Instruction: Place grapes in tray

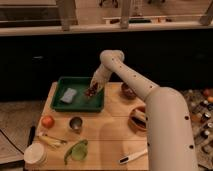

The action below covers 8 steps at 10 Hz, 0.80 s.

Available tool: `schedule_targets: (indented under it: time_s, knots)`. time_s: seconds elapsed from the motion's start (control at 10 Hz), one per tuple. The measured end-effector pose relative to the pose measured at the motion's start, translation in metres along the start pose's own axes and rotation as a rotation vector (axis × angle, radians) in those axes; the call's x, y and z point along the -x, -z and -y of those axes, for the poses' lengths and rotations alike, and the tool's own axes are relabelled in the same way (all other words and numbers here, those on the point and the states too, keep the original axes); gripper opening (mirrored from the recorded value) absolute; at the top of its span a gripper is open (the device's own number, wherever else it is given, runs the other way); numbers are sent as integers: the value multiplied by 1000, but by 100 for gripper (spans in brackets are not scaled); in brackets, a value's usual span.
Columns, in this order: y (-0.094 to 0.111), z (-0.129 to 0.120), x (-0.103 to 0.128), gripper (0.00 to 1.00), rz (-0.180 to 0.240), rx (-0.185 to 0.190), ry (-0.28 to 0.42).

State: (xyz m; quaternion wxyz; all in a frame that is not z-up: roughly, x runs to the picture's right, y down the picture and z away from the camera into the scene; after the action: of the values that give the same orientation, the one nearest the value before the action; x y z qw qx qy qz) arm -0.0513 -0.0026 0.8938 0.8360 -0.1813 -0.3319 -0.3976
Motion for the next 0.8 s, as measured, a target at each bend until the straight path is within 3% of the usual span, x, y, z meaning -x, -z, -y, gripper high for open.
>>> schedule_targets:
  time_s: [0.8]
  knots:
    - [-2,-6,-1,80,3,1,-4]
